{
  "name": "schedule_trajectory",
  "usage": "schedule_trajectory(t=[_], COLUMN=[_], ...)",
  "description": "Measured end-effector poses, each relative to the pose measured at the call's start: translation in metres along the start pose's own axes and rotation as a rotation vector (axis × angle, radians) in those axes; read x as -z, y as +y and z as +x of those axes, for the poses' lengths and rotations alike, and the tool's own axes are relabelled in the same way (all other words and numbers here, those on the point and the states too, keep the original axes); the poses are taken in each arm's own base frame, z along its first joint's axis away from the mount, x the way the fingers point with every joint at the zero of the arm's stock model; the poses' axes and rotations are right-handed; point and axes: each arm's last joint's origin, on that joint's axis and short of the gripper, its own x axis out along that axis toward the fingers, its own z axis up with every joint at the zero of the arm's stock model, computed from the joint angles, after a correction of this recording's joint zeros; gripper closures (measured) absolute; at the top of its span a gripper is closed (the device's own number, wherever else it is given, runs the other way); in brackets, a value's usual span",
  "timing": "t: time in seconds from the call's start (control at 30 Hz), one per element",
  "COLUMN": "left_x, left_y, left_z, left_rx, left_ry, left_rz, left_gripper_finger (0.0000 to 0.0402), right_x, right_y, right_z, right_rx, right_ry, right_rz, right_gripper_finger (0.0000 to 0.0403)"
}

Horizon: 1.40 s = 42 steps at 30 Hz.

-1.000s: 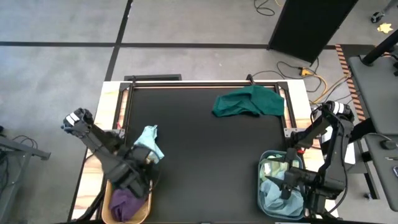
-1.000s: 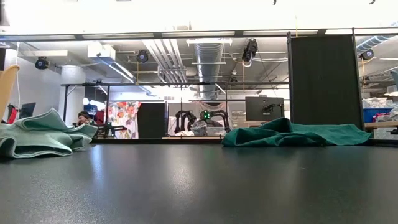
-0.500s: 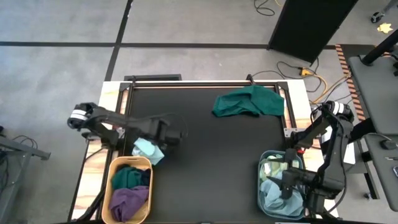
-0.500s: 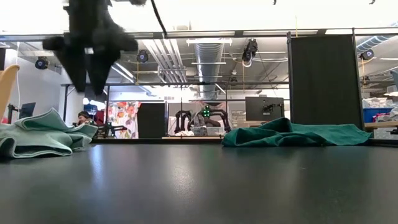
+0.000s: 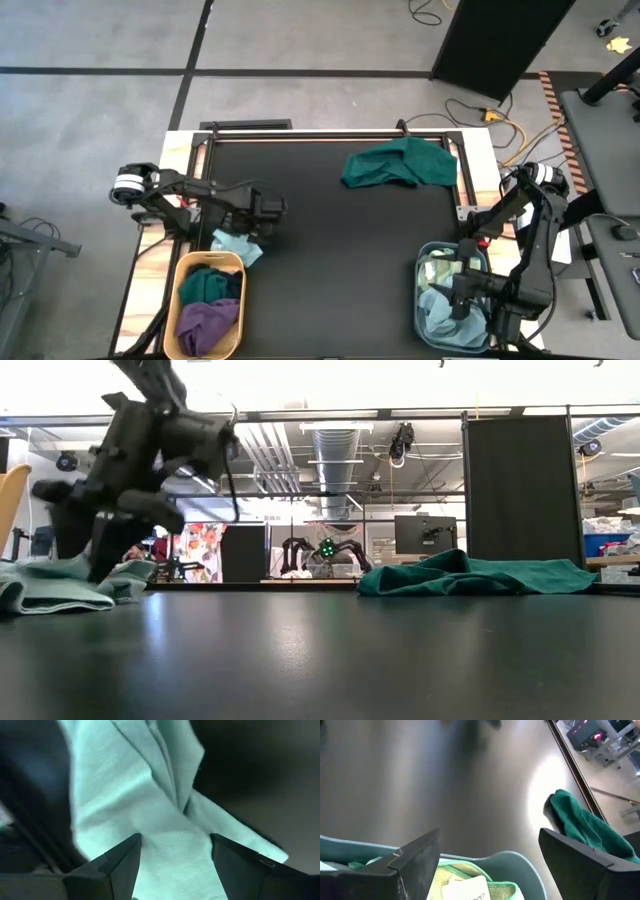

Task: Sort microfiber towel by color & place in baskets
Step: Put the light blue microfiber towel into the blue bin

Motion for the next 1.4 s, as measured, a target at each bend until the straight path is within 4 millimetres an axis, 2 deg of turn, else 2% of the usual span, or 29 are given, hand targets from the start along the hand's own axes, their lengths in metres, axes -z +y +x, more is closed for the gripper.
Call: schedule_trajectory(t=[0.13,0.27,0.33,0.43,0.53,0.57,0.7,0.8,0.87,0.97,1.1,1.23,1.4], left_x=[0.002,0.002,0.002,0.001,-0.002,-0.003,-0.007,-0.008,0.001,0.032,0.071,0.098,0.118], left_y=[0.003,0.006,0.006,0.004,-0.001,-0.004,-0.015,-0.028,-0.043,-0.067,-0.085,-0.102,-0.117], left_z=[0.020,0.028,0.028,0.026,0.017,0.013,-0.008,-0.033,-0.054,-0.085,-0.114,-0.127,-0.119], left_rx=[0.045,0.058,0.059,0.050,0.060,0.070,0.098,0.146,0.190,0.263,0.350,0.531,0.802], left_ry=[0.065,0.063,0.054,0.021,-0.036,-0.057,-0.147,-0.270,-0.390,-0.617,-0.870,-1.063,-1.175], left_rz=[-0.017,-0.001,0.018,0.053,0.098,0.105,0.147,0.199,0.351,0.576,0.678,0.721,0.797], left_gripper_finger=[0.0180,0.0196,0.0221,0.0285,0.0370,0.0384,0.0391,0.0397,0.0398,0.0399,0.0400,0.0400,0.0400], right_x=[0.000,0.000,0.000,0.000,-0.004,-0.006,-0.010,-0.010,-0.011,-0.015,-0.020,-0.028,-0.046], right_y=[0.000,0.000,-0.001,-0.001,-0.003,-0.003,-0.003,-0.003,-0.004,-0.005,-0.005,-0.003,0.000], right_z=[0.000,0.000,0.000,0.000,0.000,0.000,0.000,0.002,0.003,0.003,0.008,0.020,0.041], right_rx=[0.001,0.004,0.007,0.011,0.022,0.021,0.017,0.023,0.042,0.080,0.125,0.184,0.218], right_ry=[-0.001,-0.008,-0.010,-0.010,-0.008,-0.010,-0.008,-0.016,-0.056,-0.135,-0.216,-0.302,-0.301], right_rz=[-0.003,-0.021,-0.031,-0.042,-0.065,-0.062,-0.077,-0.104,-0.114,-0.127,-0.121,-0.096,-0.020], right_gripper_finger=[0.0078,0.0078,0.0078,0.0081,0.0090,0.0093,0.0108,0.0117,0.0121,0.0121,0.0109,0.0092,0.0069])
